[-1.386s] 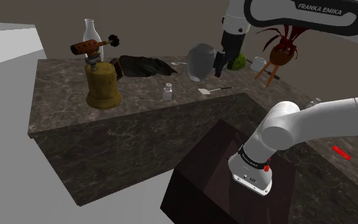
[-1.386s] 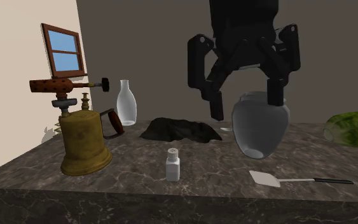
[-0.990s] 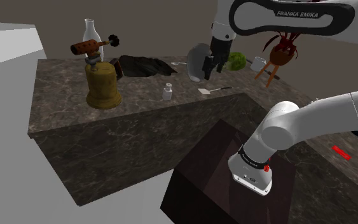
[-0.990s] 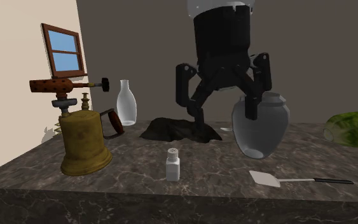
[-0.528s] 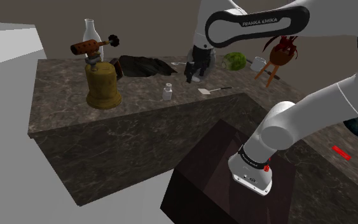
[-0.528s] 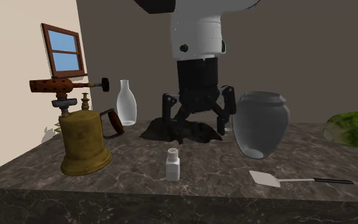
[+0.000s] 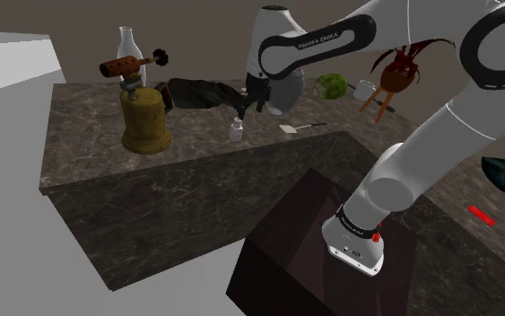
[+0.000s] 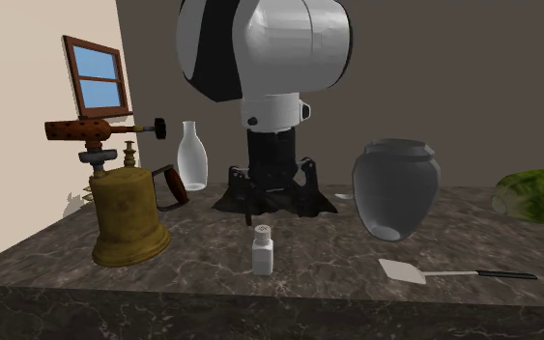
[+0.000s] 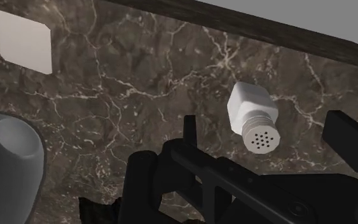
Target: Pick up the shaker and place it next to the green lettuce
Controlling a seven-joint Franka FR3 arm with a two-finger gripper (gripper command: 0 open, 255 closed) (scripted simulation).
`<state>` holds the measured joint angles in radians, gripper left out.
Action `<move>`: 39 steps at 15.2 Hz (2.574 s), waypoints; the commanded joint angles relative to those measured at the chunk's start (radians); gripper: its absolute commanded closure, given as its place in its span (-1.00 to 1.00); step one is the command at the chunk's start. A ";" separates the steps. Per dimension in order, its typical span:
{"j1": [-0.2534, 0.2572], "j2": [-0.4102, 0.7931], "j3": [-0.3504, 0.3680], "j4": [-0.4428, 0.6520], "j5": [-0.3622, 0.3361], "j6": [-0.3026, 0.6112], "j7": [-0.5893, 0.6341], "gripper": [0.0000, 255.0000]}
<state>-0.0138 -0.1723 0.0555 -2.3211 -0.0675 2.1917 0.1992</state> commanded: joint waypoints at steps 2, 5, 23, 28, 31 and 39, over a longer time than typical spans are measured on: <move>0.001 0.110 0.003 0.057 0.001 0.077 0.013 -1.00; 0.001 0.185 0.003 0.096 -0.001 0.127 0.020 -1.00; -0.001 0.245 0.000 0.072 -0.011 0.210 0.027 1.00; -0.001 0.245 0.000 0.071 -0.011 0.211 0.027 1.00; -0.001 0.228 0.000 0.081 -0.008 0.184 0.024 1.00; -0.001 0.170 0.001 0.128 0.003 0.080 0.013 1.00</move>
<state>-0.0146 0.0038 0.0571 -2.2023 -0.0656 2.2873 0.2138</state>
